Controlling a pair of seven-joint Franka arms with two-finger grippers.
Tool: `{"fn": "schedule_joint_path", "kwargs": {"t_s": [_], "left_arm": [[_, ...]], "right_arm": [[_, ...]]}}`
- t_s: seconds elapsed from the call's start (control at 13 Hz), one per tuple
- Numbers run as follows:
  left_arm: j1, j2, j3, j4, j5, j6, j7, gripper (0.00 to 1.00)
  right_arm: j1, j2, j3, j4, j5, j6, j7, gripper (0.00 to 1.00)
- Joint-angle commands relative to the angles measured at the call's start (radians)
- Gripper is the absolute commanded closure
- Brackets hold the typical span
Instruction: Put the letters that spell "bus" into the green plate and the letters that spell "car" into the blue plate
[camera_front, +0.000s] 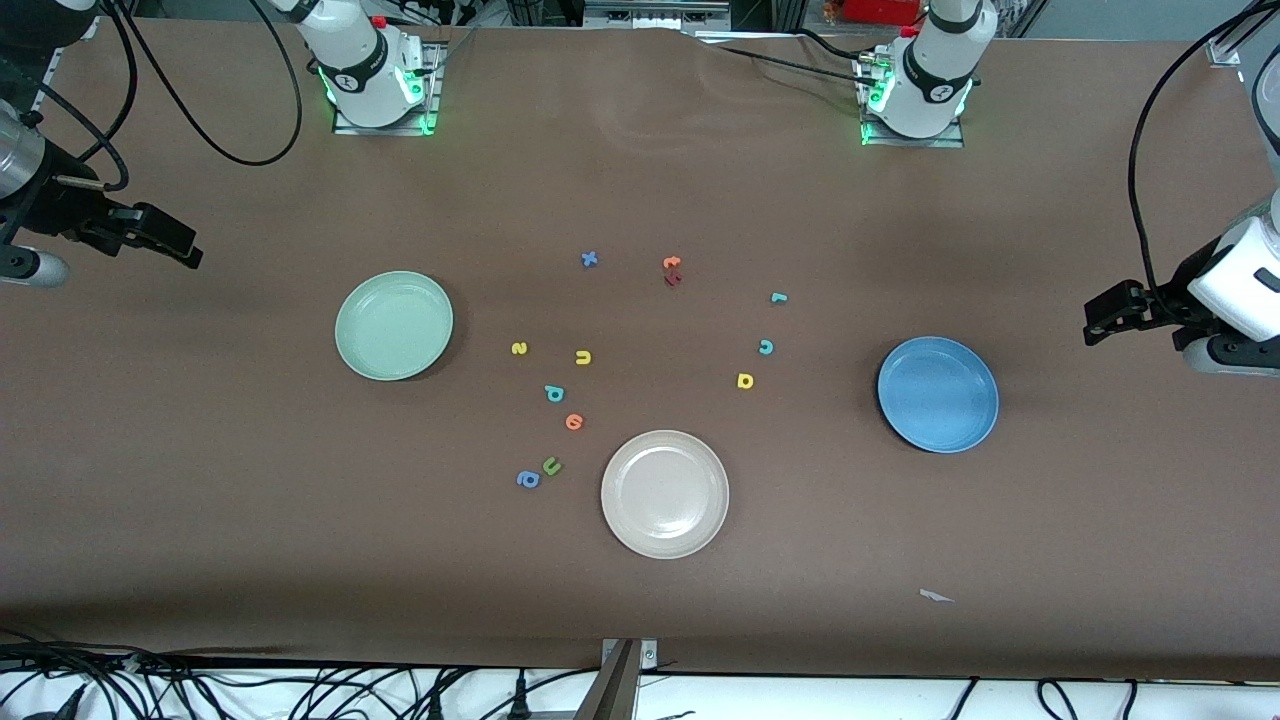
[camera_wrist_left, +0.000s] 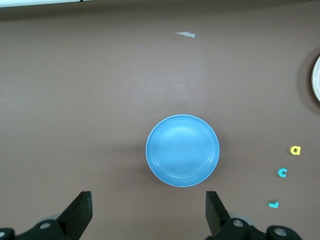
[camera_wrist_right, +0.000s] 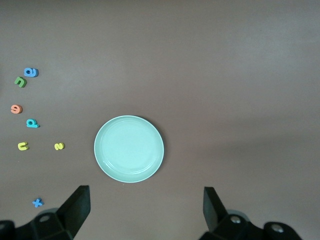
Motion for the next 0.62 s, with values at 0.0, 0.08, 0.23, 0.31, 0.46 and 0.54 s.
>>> {"fn": "schedule_joint_path", "kwargs": {"t_s": [0.0, 0.08, 0.23, 0.31, 0.46, 0.54], "left_arm": [[0.002, -0.012, 0.002, 0.000, -0.026, 0.007, 0.027, 0.00], [0.002, -0.014, 0.002, -0.005, -0.027, 0.004, 0.028, 0.00], [0.002, -0.013, 0.003, -0.008, -0.027, 0.004, 0.028, 0.00], [0.001, -0.012, 0.002, -0.009, -0.027, 0.005, 0.028, 0.00], [0.001, -0.012, 0.002, -0.009, -0.027, 0.005, 0.028, 0.00], [0.001, -0.012, 0.002, -0.008, -0.027, 0.005, 0.028, 0.00]], "right_arm": [[0.002, -0.017, -0.002, -0.011, -0.001, 0.005, -0.003, 0.00], [0.002, -0.017, -0.002, -0.011, -0.001, 0.005, -0.003, 0.00], [0.002, -0.017, -0.002, -0.011, -0.001, 0.005, -0.006, 0.00], [0.002, -0.017, -0.002, -0.011, -0.001, 0.005, -0.006, 0.00], [0.002, -0.017, -0.002, -0.011, -0.001, 0.005, -0.006, 0.00], [0.002, -0.017, -0.002, -0.011, -0.001, 0.004, -0.006, 0.00]]}}
